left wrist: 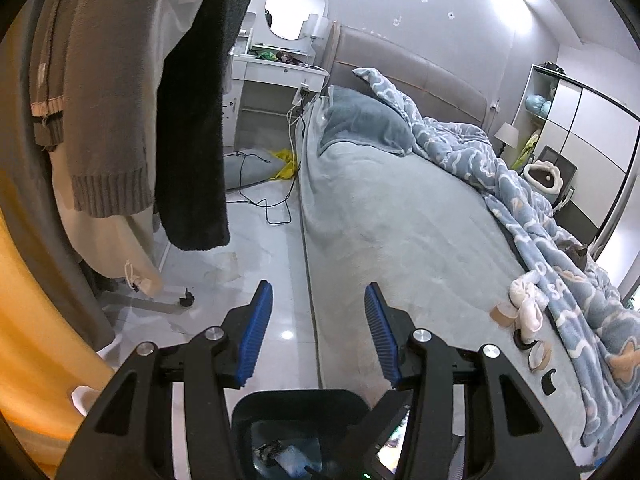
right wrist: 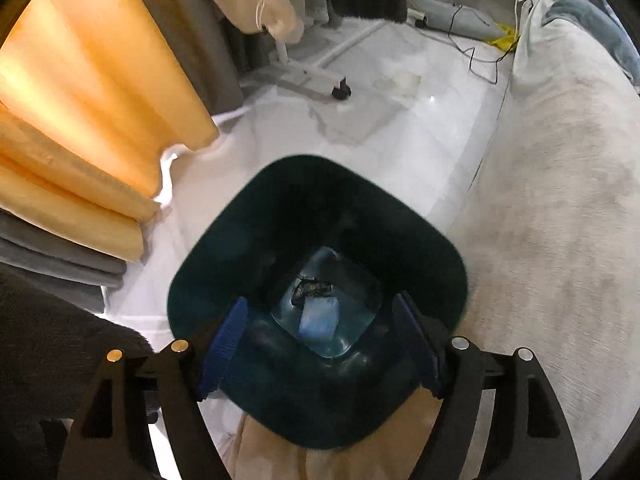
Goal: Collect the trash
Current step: 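Carry the blue tissue pack over the bin and open the right tool, then grasp the brown tape roll with the left tool while the right tool grasps the black clip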
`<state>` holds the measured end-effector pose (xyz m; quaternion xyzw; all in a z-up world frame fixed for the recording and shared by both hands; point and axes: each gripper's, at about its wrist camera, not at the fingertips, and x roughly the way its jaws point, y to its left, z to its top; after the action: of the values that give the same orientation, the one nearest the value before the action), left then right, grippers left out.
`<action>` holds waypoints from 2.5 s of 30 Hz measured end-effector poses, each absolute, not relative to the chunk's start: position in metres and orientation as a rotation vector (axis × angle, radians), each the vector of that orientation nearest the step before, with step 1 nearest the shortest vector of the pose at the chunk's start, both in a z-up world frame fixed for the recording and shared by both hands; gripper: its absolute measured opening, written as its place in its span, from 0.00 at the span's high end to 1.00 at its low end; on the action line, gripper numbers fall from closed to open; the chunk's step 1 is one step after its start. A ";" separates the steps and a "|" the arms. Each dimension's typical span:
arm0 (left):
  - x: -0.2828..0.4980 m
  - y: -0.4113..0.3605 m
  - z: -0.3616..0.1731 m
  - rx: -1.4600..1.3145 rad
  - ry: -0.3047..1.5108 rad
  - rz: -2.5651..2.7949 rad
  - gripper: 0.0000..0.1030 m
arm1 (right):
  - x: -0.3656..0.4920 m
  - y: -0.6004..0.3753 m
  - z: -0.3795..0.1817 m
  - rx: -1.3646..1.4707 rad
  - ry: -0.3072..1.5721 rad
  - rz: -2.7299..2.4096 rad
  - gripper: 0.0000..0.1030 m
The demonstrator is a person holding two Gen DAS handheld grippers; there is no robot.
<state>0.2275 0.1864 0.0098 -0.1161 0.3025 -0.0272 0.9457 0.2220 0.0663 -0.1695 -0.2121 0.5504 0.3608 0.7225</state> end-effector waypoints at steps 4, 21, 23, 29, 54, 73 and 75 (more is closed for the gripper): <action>0.234 0.170 0.011 -0.219 0.615 -0.062 0.49 | 0.223 0.047 -0.151 -0.419 1.181 0.814 0.25; 0.263 0.091 -0.001 -0.172 0.676 -0.118 0.35 | 0.231 -0.048 -0.095 -0.323 0.975 0.760 0.22; 0.264 0.083 -0.001 -0.167 0.675 -0.125 0.34 | 0.232 -0.061 -0.091 -0.316 0.950 0.747 0.22; 0.271 0.063 -0.008 -0.157 0.693 -0.139 0.34 | 0.232 -0.098 -0.082 -0.316 0.885 0.713 0.22; 0.283 -0.029 -0.034 -0.065 0.733 -0.229 0.31 | 0.216 -0.253 -0.051 -0.211 0.664 0.580 0.16; 0.277 -0.091 -0.051 -0.080 0.769 -0.427 0.32 | 0.222 -0.298 -0.084 -0.154 0.782 0.601 0.16; 0.276 -0.096 -0.052 -0.083 0.774 -0.451 0.33 | 0.222 -0.299 -0.087 -0.145 0.791 0.622 0.20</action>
<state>0.2759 -0.0963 -0.0522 -0.0403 0.3743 -0.2178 0.9005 0.2221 -0.2990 -0.0868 -0.0694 0.3787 0.2976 0.8736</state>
